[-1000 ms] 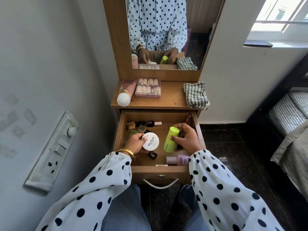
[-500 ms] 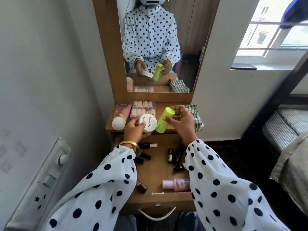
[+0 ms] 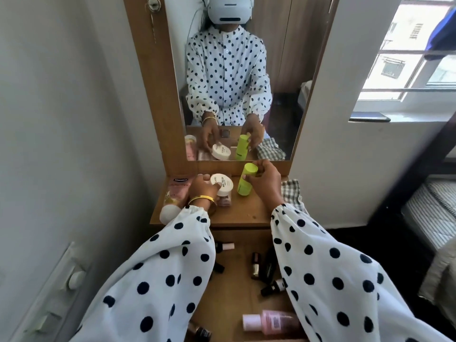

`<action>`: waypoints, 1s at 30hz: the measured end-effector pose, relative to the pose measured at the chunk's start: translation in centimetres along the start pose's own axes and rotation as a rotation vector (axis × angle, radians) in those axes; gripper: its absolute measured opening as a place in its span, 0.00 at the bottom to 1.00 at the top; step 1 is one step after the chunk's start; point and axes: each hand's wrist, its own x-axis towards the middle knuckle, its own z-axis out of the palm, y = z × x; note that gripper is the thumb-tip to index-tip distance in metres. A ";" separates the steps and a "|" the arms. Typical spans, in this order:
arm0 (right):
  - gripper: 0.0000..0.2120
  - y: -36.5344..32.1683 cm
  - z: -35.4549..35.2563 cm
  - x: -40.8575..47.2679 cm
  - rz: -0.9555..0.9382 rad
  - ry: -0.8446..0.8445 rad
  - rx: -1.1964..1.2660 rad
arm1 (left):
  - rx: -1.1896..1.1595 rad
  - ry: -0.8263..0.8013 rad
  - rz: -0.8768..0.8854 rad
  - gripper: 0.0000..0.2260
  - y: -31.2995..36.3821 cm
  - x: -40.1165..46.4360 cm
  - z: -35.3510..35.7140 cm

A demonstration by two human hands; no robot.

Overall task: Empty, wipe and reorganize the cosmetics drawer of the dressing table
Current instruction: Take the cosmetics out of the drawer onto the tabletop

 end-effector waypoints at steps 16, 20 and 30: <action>0.23 1.4 2.8 2.1 -0.080 -0.014 -0.114 | 0.584 0.065 0.517 0.15 -0.8 -0.7 1.0; 0.20 1.8 3.3 2.0 -0.037 -0.028 -0.155 | 0.645 -0.011 0.630 0.18 -2.4 -1.5 1.0; 0.16 1.7 3.6 2.9 0.000 -0.086 -0.141 | 0.707 -0.084 0.624 0.20 -1.5 -0.1 0.4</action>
